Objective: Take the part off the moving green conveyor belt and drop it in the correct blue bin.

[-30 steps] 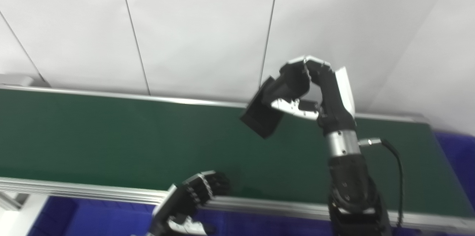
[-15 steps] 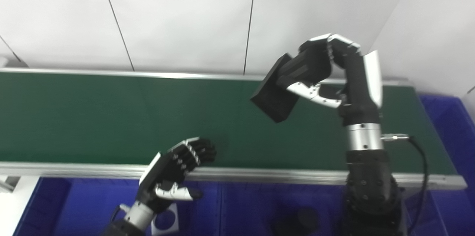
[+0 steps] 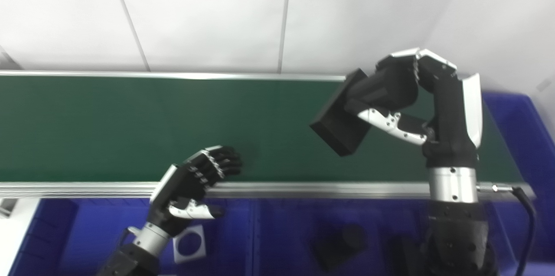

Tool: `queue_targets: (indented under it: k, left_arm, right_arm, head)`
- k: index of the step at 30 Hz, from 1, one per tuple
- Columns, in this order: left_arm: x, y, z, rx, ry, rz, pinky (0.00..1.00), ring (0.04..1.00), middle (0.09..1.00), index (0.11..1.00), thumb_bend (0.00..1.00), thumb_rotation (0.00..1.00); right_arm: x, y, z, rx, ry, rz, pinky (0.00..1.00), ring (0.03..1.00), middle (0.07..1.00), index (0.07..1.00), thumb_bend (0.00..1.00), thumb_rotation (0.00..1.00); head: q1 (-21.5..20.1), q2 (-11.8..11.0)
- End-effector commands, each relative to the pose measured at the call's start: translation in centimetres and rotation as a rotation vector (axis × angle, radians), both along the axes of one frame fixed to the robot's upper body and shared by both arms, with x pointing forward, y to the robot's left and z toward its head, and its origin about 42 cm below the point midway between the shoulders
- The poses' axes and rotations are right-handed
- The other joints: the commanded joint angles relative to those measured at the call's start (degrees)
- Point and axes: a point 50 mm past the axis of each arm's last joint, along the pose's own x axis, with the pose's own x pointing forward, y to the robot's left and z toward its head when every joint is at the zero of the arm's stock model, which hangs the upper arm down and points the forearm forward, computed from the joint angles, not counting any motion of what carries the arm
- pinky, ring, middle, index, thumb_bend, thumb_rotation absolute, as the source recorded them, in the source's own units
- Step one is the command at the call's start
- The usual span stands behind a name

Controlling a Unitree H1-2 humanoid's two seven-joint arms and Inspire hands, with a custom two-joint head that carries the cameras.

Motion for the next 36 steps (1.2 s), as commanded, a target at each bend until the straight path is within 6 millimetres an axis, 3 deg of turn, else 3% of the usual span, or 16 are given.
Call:
queue_targets:
  k: [1, 18, 36]
  left_arm:
    - [0.4, 0.1, 1.3, -0.014, -0.04, -0.005, 0.73, 0.733, 0.737, 0.714, 1.0, 0.07]
    - [0.7, 1.8, 2.7, -0.027, -0.043, -0.012, 0.71, 0.716, 0.729, 0.711, 1.0, 0.05]
    - [0.7, 2.8, 3.8, -0.039, -0.049, -0.015, 0.7, 0.707, 0.725, 0.71, 0.99, 0.05]
  right_arm:
    - [-1.1, -0.1, 0.6, 0.016, -0.035, -0.02, 0.41, 0.45, 0.506, 0.484, 0.52, 0.0]
    - [-4.8, -0.8, -3.5, 0.014, 0.086, -0.162, 0.41, 0.448, 0.503, 0.486, 0.52, 0.0]
    - [-8.1, -2.3, -11.6, 0.098, 0.336, -0.362, 0.43, 0.452, 0.507, 0.484, 0.52, 0.0]
  head:
    - [-0.3, 0.4]
    - [-7.6, 3.2]
    - [-10.7, 5.6]
